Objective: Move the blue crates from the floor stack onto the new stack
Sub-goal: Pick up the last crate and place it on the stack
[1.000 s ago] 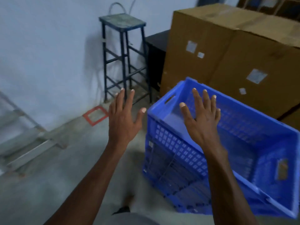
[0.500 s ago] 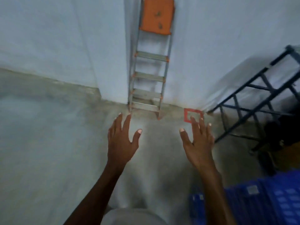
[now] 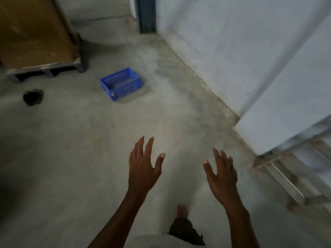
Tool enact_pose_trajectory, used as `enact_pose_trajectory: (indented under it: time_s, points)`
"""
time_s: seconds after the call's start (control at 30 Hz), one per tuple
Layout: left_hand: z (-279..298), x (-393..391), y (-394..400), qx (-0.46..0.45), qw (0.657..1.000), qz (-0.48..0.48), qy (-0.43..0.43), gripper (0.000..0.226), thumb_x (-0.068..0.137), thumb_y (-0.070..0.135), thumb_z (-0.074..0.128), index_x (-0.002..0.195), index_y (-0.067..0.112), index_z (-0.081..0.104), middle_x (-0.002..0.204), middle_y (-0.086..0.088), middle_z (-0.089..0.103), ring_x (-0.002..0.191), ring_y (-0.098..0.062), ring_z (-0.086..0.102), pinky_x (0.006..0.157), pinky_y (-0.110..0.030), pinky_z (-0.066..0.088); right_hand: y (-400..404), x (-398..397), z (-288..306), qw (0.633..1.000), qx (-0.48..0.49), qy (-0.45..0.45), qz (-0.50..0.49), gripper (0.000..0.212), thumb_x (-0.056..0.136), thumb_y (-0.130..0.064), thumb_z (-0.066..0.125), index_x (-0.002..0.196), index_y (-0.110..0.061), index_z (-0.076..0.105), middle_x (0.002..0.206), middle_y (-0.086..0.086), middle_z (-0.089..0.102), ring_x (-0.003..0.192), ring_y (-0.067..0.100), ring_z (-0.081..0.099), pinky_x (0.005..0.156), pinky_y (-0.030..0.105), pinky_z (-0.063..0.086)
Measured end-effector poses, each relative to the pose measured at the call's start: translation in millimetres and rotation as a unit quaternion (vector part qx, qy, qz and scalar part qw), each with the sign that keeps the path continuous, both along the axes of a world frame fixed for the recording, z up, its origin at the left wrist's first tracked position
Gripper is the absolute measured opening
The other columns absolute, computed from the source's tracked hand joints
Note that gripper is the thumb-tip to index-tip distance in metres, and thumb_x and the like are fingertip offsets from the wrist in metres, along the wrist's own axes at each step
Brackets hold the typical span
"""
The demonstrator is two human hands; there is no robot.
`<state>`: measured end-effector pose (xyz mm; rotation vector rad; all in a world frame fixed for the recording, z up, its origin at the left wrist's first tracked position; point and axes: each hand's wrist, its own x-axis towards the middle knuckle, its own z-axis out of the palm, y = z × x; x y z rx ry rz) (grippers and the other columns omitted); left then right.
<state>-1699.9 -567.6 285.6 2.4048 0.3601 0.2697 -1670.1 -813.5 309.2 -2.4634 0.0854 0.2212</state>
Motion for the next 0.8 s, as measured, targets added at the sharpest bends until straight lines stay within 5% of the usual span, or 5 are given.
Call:
enact_pose_trajectory:
  time_s: [0.8]
  points:
    - [-25, 451, 313, -0.003, 0.964, 0.263, 0.031, 0.065, 0.097, 0.059, 0.046, 0.155, 0.031, 0.035, 0.167, -0.005, 0.022, 0.154, -0.026, 0.017, 0.122, -0.049, 0.020, 372, 606, -28, 0.970, -0.026, 0.000, 0.243, 0.061, 0.099, -0.054, 0.046, 0.155, -0.037, 0.029, 0.165, -0.001, 0.023, 0.154, 0.026, 0.008, 0.121, 0.051, 0.006]
